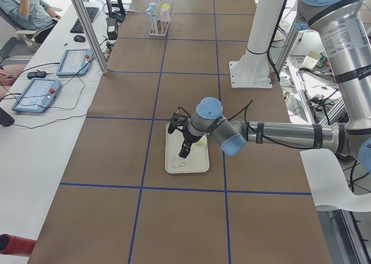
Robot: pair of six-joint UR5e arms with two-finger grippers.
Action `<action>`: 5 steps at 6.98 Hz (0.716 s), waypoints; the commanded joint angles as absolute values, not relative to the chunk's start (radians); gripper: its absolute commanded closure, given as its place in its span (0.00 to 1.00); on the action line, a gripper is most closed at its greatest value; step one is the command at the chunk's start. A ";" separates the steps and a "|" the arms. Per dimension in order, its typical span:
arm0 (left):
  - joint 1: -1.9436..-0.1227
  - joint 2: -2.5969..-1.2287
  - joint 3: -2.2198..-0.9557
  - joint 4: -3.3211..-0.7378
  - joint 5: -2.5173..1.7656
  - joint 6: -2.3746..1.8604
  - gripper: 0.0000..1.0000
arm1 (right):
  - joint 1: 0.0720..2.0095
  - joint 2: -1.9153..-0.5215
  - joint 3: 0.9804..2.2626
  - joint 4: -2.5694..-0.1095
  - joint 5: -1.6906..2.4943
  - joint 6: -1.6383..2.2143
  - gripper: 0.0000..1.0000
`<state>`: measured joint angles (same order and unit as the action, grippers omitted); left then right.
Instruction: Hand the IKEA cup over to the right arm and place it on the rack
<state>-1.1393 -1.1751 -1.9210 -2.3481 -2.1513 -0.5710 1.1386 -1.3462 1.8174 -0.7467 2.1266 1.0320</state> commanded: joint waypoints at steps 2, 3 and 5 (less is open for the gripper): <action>-1.023 -1.173 -1.893 -2.349 -2.175 -0.577 0.00 | 1.126 -1.338 1.815 -0.745 2.123 1.045 0.00; -0.997 -1.183 -1.891 -2.349 -2.186 -0.577 0.00 | 1.126 -1.333 1.813 -0.746 2.123 1.043 0.00; -0.957 -1.204 -1.885 -2.349 -2.186 -0.578 0.00 | 1.126 -1.333 1.816 -0.744 2.123 1.043 0.00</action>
<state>-0.9808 -1.1912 -1.8904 -2.3485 -2.1839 -0.5771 1.1260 -1.3339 1.8148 -0.7445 2.1230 1.0432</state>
